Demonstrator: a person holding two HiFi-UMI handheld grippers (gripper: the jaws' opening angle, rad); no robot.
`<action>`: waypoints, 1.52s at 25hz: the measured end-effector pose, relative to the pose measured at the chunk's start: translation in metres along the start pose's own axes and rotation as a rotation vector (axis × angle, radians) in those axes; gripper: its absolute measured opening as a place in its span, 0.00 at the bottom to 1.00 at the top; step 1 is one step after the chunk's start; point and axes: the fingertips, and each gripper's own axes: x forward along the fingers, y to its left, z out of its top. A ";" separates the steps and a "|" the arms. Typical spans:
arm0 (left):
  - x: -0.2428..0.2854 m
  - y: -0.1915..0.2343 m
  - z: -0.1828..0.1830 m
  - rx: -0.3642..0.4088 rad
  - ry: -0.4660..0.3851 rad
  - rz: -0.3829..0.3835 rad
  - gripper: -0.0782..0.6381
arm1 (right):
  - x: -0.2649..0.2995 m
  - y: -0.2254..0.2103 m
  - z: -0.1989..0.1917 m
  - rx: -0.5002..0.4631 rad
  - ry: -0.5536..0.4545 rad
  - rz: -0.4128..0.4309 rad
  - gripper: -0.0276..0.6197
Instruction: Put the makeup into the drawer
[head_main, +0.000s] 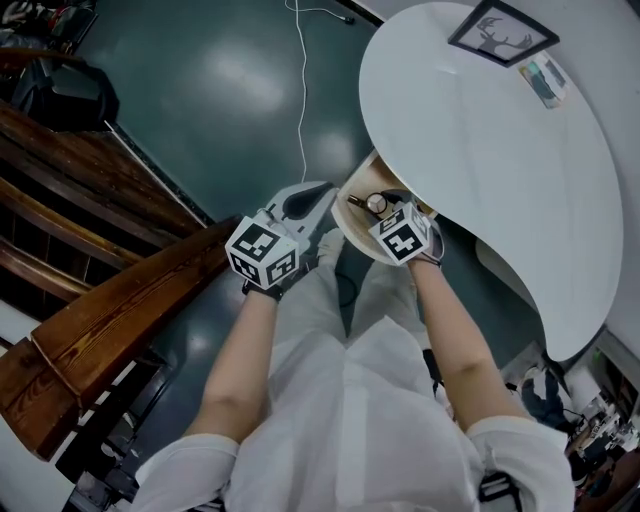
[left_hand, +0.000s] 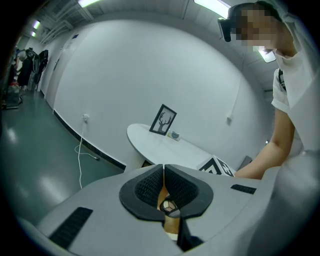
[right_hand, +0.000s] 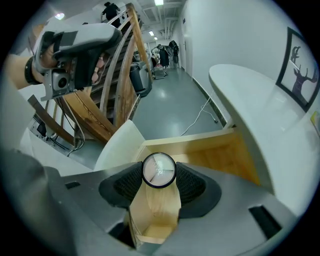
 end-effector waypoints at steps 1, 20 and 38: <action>0.001 0.002 -0.002 -0.004 0.002 0.002 0.14 | 0.007 -0.002 -0.001 -0.001 0.006 0.002 0.36; 0.029 0.033 -0.030 -0.015 0.033 -0.019 0.14 | 0.108 -0.041 -0.028 -0.112 0.047 -0.036 0.36; 0.037 0.035 -0.029 -0.012 0.031 -0.039 0.14 | 0.129 -0.043 -0.032 -0.177 0.077 -0.005 0.37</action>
